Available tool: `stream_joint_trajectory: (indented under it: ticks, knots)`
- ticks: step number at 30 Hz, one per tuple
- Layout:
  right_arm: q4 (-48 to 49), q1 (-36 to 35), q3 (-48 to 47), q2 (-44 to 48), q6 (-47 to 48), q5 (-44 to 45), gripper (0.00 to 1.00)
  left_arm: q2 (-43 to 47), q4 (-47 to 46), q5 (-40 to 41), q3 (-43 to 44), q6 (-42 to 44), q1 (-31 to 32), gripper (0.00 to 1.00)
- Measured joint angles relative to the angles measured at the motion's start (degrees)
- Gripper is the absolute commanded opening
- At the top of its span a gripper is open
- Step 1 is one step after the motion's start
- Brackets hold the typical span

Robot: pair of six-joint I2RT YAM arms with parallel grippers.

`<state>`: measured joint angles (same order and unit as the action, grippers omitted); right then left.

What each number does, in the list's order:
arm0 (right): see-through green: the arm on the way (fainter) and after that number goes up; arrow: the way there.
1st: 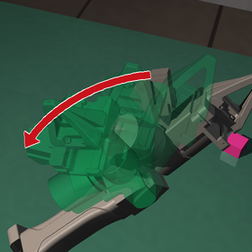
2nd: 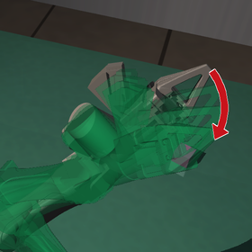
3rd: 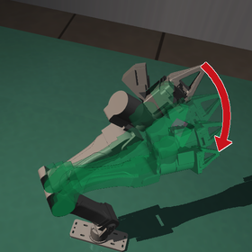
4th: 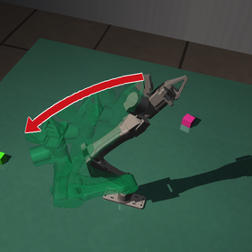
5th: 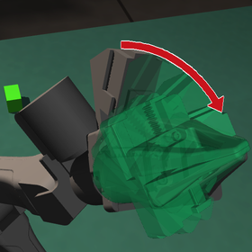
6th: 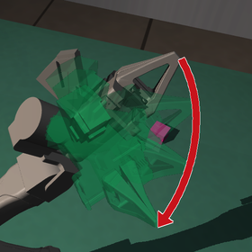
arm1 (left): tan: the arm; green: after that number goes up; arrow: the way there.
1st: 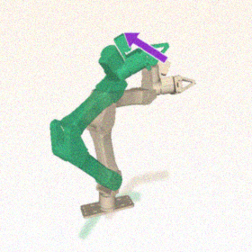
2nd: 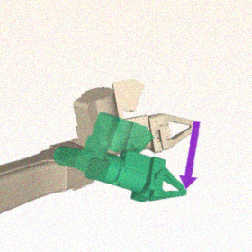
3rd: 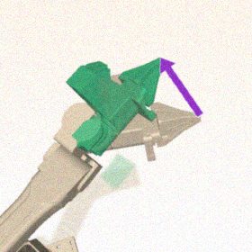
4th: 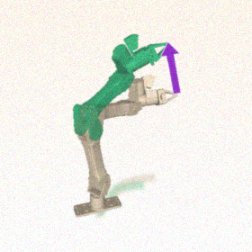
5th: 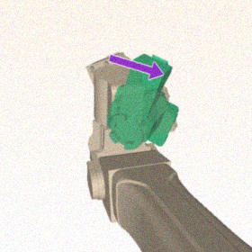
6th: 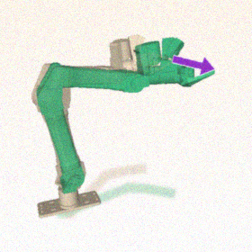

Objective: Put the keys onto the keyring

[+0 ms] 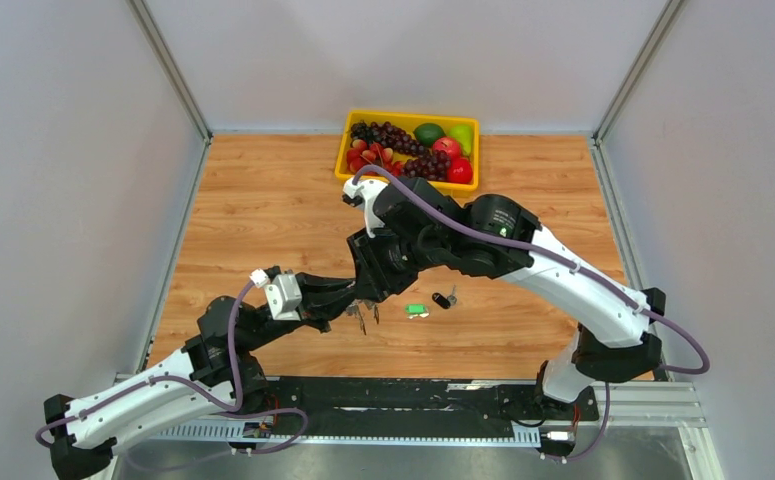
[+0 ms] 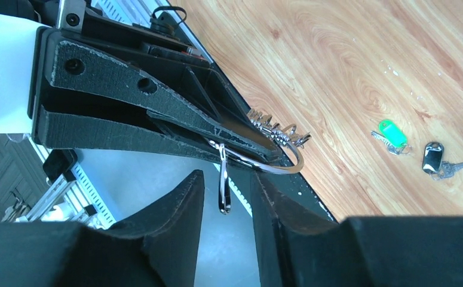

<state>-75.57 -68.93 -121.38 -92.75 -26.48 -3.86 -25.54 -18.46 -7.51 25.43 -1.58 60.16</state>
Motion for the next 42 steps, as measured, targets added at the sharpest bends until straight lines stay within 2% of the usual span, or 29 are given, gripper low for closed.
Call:
stream_joint_trajectory:
  ticks: [9,16,24,32,42]
  knots:
    - [11.4,0.0,13.0,11.3,1.5,3.5,0.46,0.1,-0.7,0.7,0.0,-1.8,0.1,0.01]
    - [26.5,-0.2,29.2,24.0,7.4,4.9,0.47,1.9,-0.7,2.8,0.0,-5.9,0.2,0.01]
    - [43.6,-1.3,44.0,31.5,11.8,3.2,0.47,2.2,-0.7,6.8,0.0,-12.9,0.2,0.00]
    - [52.4,-3.5,45.2,30.9,11.6,4.5,0.46,2.2,-0.1,10.4,0.2,-19.9,0.2,0.01]
    - [53.6,-5.2,43.4,26.6,10.6,11.3,0.44,3.3,2.0,11.7,1.2,-24.0,0.2,0.00]
